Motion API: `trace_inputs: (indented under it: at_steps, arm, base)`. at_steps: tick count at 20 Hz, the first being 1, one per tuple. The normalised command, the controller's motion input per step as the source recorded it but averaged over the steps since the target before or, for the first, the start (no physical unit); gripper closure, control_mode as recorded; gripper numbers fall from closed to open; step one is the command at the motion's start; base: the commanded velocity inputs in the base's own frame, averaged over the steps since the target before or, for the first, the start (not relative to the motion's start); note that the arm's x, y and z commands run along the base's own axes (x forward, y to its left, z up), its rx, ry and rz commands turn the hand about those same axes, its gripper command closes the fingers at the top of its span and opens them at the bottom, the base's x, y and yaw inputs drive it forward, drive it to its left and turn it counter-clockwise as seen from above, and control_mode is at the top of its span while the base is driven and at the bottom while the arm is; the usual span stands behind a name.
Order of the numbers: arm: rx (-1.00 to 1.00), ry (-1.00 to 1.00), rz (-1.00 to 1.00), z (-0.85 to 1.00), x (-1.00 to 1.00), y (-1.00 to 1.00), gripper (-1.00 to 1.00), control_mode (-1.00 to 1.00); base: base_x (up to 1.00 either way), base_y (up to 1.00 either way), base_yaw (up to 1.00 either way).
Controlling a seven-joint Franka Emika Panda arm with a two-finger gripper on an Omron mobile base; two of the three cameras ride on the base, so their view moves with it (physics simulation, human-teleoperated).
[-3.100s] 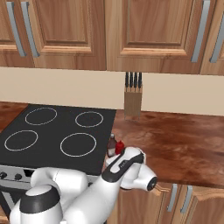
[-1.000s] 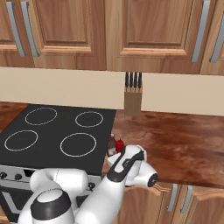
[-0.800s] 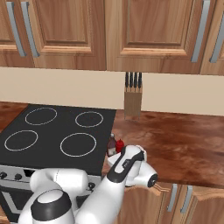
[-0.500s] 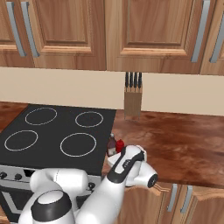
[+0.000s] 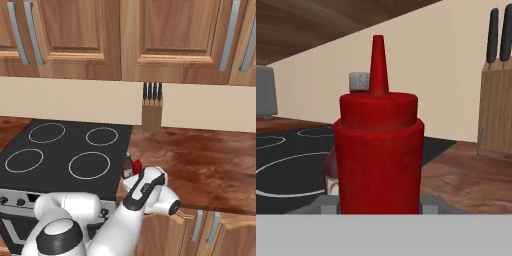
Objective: Take 2 condiments from the cabinet and move them on the counter near the stove.Make sure the condiments are lined up with each other, next to each other.
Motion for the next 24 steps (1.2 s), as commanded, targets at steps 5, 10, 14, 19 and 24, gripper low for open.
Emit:
trace_inputs:
  at_steps: [5,10,14,19,24]
  arm:
    - [0.00,0.00,0.00,-0.14,0.00,0.10,-1.00,-1.00]
    - [0.00,0.00,0.00,-0.17,0.00,0.08,-1.00,-1.00]
    - [0.00,0.00,0.00,-0.09,0.00,0.02,-1.00,-1.00]
    - [0.00,-0.02,0.00,0.00,0.00,0.00,-1.00,-1.00]
    - [0.00,-0.07,0.00,0.00,0.00,0.00,-1.00,-1.00]
  base:
    - [0.00,0.00,0.00]
    - [0.00,0.00,0.00]
    - [0.00,0.00,0.00]
    - [0.00,0.00,0.00]
    - [0.00,0.00,0.00]
